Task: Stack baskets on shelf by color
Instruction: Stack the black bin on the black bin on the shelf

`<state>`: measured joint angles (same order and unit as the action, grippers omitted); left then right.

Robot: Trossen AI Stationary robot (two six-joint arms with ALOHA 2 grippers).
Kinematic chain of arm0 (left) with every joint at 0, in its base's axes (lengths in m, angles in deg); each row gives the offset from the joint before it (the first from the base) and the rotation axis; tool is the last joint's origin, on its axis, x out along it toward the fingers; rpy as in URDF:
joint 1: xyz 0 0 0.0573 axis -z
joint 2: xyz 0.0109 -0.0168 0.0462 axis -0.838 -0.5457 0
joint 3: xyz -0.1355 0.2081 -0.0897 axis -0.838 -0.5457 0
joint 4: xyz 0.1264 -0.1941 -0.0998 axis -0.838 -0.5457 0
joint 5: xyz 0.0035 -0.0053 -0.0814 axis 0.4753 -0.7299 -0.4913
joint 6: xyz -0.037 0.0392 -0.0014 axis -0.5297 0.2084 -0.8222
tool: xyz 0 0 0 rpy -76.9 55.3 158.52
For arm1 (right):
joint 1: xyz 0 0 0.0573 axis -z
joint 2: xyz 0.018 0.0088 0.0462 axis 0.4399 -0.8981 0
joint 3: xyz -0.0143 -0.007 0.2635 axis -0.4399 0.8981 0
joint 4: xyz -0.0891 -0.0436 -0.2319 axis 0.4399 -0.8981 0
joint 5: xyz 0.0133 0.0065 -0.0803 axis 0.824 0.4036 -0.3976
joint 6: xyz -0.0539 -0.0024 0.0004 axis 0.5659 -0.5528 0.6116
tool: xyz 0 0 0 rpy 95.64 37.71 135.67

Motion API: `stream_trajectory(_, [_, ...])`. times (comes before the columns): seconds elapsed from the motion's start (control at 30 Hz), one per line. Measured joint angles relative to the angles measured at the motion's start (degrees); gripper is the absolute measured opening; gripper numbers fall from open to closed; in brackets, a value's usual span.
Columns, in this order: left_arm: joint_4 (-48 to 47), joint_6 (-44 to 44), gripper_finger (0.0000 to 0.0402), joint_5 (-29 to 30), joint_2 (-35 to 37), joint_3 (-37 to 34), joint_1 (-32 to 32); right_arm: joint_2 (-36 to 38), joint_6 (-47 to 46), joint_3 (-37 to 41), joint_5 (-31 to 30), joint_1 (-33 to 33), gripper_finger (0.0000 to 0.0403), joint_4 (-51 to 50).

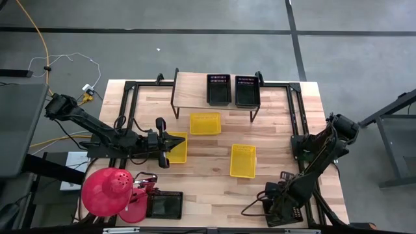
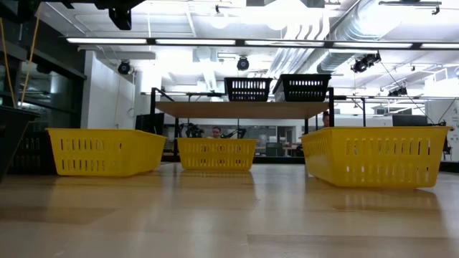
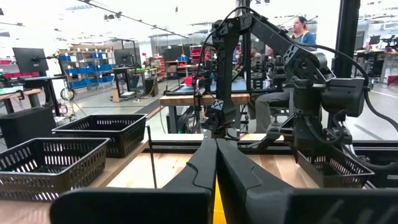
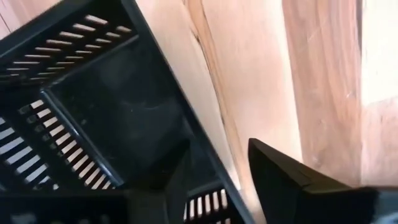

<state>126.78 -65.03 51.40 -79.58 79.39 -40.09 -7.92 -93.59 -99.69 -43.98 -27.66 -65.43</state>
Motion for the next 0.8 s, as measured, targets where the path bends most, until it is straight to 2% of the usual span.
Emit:
stream_trajectory(0.23, [0.0, 0.0, 0.0000, 0.0, 0.0, 0.0, 0.0, 0.0, 4.7, 0.0, -1.0, 0.3, 0.0014, 0.1])
stream_trajectory(0.37, [0.0, 0.0, 0.0000, 0.0, 0.0, 0.0, 0.0, 0.6, 5.7, 0.0, -1.0, 1.7, 0.0017, 0.3])
stream_trajectory(0.47, [0.0, 0.0, 0.0000, 0.0, 0.0, 0.0, 0.0, 3.6, 7.1, 0.0, -2.5, 3.7, 0.0005, 1.0])
stream_trajectory(0.6, [0.0, 0.0, 0.0000, 0.0, 0.0, 0.0, 0.0, 9.8, 9.9, -1.8, -11.9, 7.7, 0.0004, 3.3])
stream_trajectory(0.77, [0.4, 0.0, 0.0000, 0.0, 0.0, 0.0, 0.0, 16.3, 17.9, -6.1, -30.2, 15.3, 0.0004, 9.6])
stream_trajectory(0.8, [0.6, 0.0, 0.0000, 0.0, 0.0, 0.0, 0.0, 17.1, 20.1, -7.0, -32.3, 17.6, 0.0003, 11.6])
